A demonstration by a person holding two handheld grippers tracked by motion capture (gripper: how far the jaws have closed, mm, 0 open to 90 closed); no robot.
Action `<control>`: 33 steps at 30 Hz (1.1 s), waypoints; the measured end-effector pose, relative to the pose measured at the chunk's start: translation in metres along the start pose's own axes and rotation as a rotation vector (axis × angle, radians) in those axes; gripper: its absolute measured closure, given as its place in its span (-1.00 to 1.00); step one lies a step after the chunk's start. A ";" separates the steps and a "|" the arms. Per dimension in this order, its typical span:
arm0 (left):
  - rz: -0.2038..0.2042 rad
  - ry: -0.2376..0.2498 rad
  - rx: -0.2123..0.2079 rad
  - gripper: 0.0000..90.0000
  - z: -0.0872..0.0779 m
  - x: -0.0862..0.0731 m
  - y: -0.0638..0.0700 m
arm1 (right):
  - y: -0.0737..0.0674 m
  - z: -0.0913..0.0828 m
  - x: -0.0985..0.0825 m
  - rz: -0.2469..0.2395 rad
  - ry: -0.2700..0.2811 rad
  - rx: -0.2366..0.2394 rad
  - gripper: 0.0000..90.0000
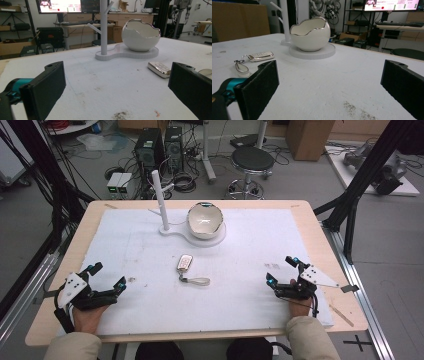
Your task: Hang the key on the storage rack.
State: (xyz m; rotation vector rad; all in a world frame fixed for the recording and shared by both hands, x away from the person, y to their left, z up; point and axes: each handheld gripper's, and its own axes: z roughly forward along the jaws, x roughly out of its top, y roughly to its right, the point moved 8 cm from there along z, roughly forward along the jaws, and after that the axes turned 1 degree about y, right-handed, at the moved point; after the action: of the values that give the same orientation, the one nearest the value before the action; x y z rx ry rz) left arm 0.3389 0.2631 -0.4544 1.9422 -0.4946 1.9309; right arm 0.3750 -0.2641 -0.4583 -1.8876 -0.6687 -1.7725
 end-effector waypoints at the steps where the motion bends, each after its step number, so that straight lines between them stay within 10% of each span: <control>1: -0.001 0.000 0.002 -0.96 0.000 0.000 0.000 | 0.000 0.000 0.000 -0.003 0.001 0.003 -0.98; 16: -0.008 0.001 -0.007 -0.96 0.001 0.001 0.000 | 0.000 0.000 0.000 0.001 0.001 0.000 -0.98; 33: 0.169 -0.185 -0.350 -0.96 0.056 0.073 0.029 | 0.000 0.000 0.000 -0.005 0.001 0.000 -0.98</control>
State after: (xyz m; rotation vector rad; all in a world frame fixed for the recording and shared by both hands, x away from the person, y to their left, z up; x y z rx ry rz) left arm 0.3744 0.2110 -0.3817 1.9021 -1.0041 1.6278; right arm 0.3752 -0.2641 -0.4582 -1.8866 -0.6731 -1.7769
